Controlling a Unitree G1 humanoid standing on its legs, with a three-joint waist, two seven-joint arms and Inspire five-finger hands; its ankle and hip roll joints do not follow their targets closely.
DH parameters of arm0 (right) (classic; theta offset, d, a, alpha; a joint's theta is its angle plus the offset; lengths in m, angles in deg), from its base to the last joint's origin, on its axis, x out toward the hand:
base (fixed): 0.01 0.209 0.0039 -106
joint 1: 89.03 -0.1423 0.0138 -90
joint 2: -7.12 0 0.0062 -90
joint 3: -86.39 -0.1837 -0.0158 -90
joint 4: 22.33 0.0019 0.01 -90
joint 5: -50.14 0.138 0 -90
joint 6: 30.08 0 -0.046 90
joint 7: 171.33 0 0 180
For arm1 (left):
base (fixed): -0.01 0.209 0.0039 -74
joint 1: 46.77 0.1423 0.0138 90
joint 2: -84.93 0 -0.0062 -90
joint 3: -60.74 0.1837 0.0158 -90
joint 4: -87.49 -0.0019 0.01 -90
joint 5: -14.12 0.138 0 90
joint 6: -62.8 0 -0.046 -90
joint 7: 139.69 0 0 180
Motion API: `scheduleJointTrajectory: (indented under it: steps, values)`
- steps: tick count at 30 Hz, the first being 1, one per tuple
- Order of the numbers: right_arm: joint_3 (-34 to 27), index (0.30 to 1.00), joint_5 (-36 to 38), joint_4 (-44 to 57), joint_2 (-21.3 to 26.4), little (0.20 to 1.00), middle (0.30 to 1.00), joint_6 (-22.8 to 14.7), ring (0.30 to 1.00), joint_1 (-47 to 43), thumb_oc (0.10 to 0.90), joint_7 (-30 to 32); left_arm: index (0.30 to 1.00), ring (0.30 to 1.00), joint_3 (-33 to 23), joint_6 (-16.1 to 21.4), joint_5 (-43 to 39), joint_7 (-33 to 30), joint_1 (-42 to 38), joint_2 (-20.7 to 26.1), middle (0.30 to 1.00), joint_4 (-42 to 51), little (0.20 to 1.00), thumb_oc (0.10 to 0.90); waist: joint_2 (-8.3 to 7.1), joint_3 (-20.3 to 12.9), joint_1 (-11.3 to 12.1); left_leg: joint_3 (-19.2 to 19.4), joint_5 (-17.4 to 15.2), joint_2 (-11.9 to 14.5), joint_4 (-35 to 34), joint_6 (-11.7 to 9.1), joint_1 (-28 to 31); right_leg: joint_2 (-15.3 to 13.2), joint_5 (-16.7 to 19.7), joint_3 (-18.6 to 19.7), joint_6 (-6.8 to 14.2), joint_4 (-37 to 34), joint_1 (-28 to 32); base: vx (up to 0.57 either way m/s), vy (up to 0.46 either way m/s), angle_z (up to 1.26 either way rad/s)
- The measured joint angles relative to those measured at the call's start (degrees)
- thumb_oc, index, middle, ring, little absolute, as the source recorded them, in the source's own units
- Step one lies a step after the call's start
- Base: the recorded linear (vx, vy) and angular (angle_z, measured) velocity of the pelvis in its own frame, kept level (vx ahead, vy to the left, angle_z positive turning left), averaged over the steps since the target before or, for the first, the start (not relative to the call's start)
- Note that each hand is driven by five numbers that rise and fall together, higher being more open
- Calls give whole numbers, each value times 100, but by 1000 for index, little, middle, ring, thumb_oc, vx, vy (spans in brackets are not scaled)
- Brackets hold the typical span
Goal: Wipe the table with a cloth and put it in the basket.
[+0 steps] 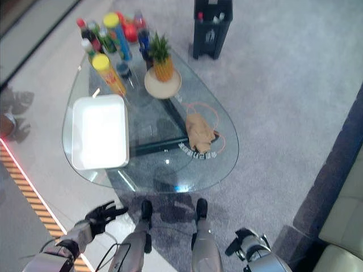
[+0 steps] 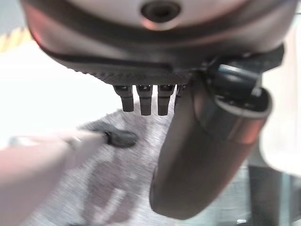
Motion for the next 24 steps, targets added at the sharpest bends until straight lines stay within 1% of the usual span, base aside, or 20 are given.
scheduleJointTrajectory:
  steps: [2,5,8,10,13,14,19,22,24]
  values:
    - [-1,900,55,37,3,900,900,-5,900,-218,800,204,900,900,-16,46,-438,16,-222,46,900,104,900,800,-26,171,5,-57,-28,-16,217,-3,-318,-25,-114,-4,-5,354,-355,-172,-24,9]
    - [-4,900,216,50,20,900,900,-9,900,-471,800,539,900,900,-25,161,-879,26,-414,58,900,127,900,800,-36,277,17,-129,-55,-87,521,4,-742,-109,-352,9,-10,961,-906,-159,-26,11]
    - [-3,900,218,242,48,900,900,-11,900,-598,800,888,900,900,-81,245,-1272,-38,-438,77,900,257,900,800,-45,307,34,-175,-210,-144,1013,12,-1246,-179,-659,77,-56,1693,-1515,-95,-16,6]
    - [-2,900,218,321,47,900,900,-13,900,-724,800,1080,900,900,-98,253,-1333,-88,-422,104,900,299,900,800,-46,326,40,-178,-307,-154,1284,30,-1538,-183,-779,144,-54,2053,-1861,-67,-18,-1]
    - [-1,900,215,435,49,900,900,-46,900,-826,800,1388,900,900,-98,261,-1420,-136,-446,133,900,361,900,800,-41,357,32,-231,-444,-147,1679,2,-1948,-181,-908,164,-95,2454,-2285,-32,-21,2]
    - [-1,900,214,433,49,900,900,-64,900,-867,800,1458,900,900,-97,263,-1420,-152,-464,131,900,363,900,800,-41,408,34,-255,-446,-142,1725,0,-1992,-169,-916,164,-108,2521,-2336,-30,-18,4]
    - [-8,900,218,435,67,900,900,-150,900,-931,800,1988,900,900,-97,267,-1430,-133,-467,137,900,369,900,800,-43,417,24,-325,-545,-103,2093,-43,-2385,-131,-1019,169,-160,2912,-2720,0,0,0]
    - [-46,900,227,431,125,900,900,-265,900,-939,800,2105,900,900,-97,267,-1511,-52,-475,144,900,385,900,800,-43,432,26,-358,-549,-100,2175,-49,-2550,-122,-1033,169,-182,3038,-2900,0,0,0]
    - [-55,900,330,424,175,900,900,-353,900,-934,800,2133,900,900,-97,266,-1511,-35,-455,145,900,386,900,800,-40,453,26,-381,-549,-98,2174,-49,-2550,-112,-1039,167,-191,3066,-2912,0,0,0]
